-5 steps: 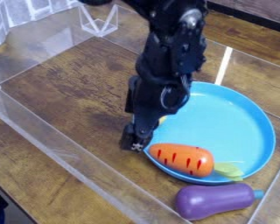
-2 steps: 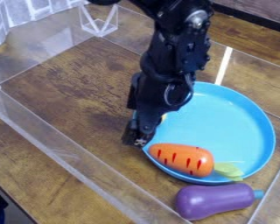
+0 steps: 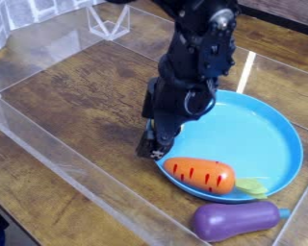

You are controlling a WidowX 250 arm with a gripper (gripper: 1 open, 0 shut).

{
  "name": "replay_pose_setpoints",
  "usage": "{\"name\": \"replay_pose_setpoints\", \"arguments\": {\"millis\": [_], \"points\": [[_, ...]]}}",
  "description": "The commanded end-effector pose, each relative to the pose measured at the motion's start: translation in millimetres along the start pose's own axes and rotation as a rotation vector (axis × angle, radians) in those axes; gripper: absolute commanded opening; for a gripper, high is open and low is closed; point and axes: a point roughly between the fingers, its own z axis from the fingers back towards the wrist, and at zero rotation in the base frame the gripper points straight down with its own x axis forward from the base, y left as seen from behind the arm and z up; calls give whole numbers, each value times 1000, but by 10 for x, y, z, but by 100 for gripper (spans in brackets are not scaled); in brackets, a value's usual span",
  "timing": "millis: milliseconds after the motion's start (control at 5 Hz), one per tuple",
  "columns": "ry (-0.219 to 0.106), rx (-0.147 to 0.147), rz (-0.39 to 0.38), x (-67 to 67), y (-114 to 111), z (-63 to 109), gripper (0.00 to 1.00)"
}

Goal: Put the carrot on the blue tray

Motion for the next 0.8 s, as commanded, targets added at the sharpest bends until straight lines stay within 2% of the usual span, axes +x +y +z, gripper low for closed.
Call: {"name": "replay_pose_setpoints", "arguments": {"millis": [0, 200, 600], "points": [[-33, 44, 14, 67, 109, 158, 100], [-22, 47, 20, 62, 131, 179, 100], [-39, 41, 30, 112, 82, 8, 100]]}}
